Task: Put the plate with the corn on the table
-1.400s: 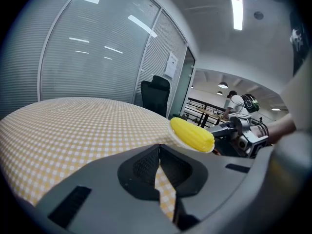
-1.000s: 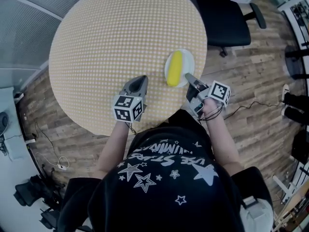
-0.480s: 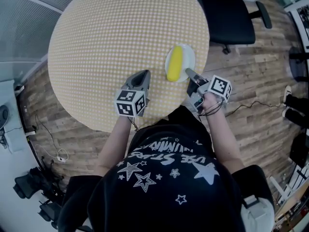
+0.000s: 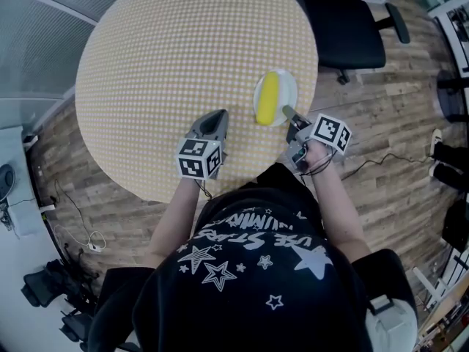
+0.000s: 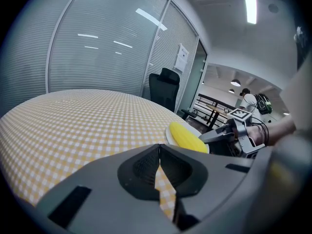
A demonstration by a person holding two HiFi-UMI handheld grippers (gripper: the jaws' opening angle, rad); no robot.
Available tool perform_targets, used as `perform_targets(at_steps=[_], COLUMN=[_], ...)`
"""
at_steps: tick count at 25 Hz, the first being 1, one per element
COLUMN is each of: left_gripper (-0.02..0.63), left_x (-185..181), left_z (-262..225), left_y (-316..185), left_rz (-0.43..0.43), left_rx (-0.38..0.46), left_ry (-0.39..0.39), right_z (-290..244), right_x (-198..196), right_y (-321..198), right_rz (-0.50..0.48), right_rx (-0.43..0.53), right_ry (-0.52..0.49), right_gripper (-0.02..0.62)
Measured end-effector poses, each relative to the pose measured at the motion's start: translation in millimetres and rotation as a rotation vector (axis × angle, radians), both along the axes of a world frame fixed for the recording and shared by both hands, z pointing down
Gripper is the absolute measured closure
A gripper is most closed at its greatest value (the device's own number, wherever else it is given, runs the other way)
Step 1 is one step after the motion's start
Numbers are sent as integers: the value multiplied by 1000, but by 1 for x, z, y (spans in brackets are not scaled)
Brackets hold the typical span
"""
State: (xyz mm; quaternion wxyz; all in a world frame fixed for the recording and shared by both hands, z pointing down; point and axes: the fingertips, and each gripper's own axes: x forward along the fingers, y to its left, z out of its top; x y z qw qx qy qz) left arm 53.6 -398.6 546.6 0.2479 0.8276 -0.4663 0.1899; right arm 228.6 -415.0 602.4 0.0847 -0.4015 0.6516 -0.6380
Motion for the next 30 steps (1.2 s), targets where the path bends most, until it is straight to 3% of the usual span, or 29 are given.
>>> perform_targets(at_steps=[9,13,21,30], left_gripper=[597,598,598,598], left_x=[-5,-11,-26,-34], left_z=[-1,-6,-7,-13], left_y=[7,17,35,45], left_rz=[15,33,52,100], left_rx=[12,21,17,38], left_ry=[2,0,5,27], right_z=[2,2,2,3], right_x=[-1,-7,-11,-3], right_y=[-3,2,4,19], right_rz=[-9,-45,-56,24], right_rx=[26,36,60,68], right_ry=[176,270,378,501], right_gripper=[546,478,465,446])
